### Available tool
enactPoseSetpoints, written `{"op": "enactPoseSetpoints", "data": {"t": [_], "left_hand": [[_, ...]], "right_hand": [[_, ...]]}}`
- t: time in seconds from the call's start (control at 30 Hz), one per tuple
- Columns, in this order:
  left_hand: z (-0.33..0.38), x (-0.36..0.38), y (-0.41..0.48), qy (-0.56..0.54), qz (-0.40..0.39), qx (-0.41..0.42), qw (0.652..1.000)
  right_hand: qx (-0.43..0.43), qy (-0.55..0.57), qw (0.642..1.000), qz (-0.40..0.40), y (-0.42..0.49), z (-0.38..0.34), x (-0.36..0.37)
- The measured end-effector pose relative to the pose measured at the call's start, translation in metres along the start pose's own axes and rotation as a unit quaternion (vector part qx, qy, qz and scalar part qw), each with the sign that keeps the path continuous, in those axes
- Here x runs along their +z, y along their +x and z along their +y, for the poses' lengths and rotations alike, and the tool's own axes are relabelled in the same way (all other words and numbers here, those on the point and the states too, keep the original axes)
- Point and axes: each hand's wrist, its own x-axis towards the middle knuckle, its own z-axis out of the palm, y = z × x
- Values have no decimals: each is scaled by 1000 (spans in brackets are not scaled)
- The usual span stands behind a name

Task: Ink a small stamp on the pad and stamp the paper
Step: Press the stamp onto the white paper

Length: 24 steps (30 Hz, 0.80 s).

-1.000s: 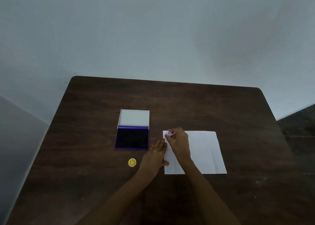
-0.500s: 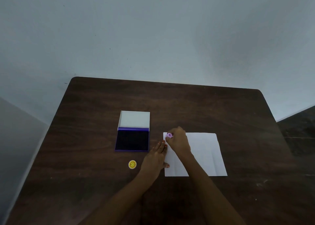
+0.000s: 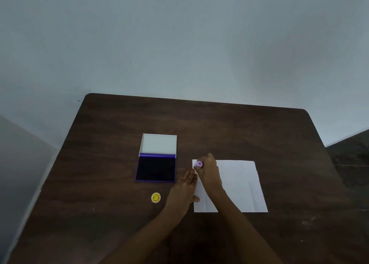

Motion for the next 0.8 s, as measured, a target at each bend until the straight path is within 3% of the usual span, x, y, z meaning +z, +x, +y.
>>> {"op": "enactPoseSetpoints", "data": {"t": [0.23, 0.67, 0.8], "left_hand": [[2, -2, -2, -20, 5, -5, 1000], [8, -3, -3, -11, 27, -4, 1000], [8, -5, -5, -19, 29, -4, 999]], "right_hand": [[19, 85, 996, 18, -4, 12, 10], [-73, 3, 995, 64, -10, 12, 18], [-61, 21, 996, 60, -8, 13, 15]]}}
